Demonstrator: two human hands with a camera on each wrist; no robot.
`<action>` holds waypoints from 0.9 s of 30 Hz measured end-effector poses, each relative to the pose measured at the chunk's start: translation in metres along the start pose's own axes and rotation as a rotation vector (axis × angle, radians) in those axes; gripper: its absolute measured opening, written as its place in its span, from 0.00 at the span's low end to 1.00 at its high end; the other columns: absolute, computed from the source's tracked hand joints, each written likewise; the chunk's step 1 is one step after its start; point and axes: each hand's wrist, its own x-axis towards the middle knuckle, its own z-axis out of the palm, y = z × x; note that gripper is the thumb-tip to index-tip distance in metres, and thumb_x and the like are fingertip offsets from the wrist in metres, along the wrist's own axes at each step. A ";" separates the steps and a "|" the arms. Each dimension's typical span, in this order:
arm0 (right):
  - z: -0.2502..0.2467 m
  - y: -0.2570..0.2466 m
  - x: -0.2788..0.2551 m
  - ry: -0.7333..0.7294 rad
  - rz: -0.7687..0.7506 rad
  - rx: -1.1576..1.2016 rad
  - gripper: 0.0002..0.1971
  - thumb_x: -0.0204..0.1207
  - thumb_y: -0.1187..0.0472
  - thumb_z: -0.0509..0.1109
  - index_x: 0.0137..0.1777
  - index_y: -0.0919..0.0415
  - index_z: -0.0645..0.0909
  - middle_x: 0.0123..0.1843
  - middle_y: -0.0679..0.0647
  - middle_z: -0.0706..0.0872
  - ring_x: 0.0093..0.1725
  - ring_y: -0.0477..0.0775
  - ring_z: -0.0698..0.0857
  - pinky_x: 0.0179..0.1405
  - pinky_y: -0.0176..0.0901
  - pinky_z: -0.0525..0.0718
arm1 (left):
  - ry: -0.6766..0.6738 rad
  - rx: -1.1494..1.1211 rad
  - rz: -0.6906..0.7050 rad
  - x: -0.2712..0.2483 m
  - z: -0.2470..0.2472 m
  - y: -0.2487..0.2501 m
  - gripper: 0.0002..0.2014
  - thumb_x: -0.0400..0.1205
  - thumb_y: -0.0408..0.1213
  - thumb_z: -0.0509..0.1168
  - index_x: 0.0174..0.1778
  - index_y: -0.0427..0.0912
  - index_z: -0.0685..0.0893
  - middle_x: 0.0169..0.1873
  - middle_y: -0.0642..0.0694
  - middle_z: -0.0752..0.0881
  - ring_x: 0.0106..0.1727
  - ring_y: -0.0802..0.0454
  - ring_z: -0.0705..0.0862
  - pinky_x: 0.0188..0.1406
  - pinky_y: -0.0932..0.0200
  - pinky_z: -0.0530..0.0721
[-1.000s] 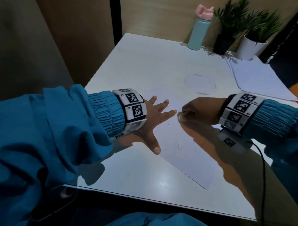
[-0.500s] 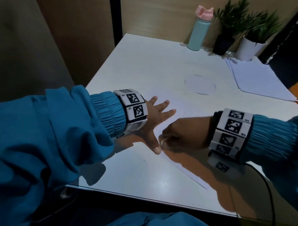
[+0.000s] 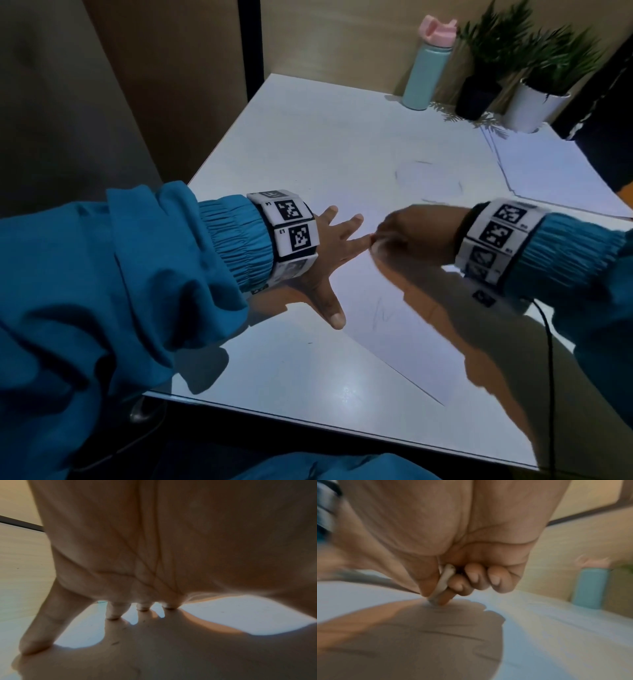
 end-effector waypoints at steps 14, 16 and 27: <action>0.006 0.000 -0.009 0.044 -0.231 -0.159 0.13 0.80 0.46 0.56 0.55 0.42 0.80 0.51 0.42 0.80 0.55 0.52 0.85 0.51 0.53 0.86 | -0.006 -0.026 0.001 0.003 0.002 -0.002 0.75 0.41 0.86 0.56 0.81 0.62 0.26 0.85 0.50 0.30 0.84 0.33 0.32 0.76 0.22 0.48; 0.018 -0.021 -0.024 0.055 -0.358 -0.093 0.15 0.80 0.45 0.55 0.58 0.42 0.81 0.56 0.42 0.82 0.55 0.51 0.85 0.49 0.52 0.87 | -0.017 -0.010 0.001 0.005 0.001 -0.002 0.75 0.44 0.86 0.60 0.81 0.62 0.26 0.84 0.50 0.29 0.84 0.33 0.32 0.75 0.20 0.49; 0.021 -0.014 -0.032 0.029 -0.339 -0.126 0.25 0.75 0.41 0.44 0.57 0.44 0.80 0.50 0.40 0.80 0.54 0.49 0.83 0.49 0.48 0.85 | -0.013 -0.020 -0.017 0.006 0.004 -0.002 0.74 0.49 0.85 0.64 0.81 0.62 0.26 0.84 0.51 0.28 0.84 0.34 0.31 0.76 0.23 0.47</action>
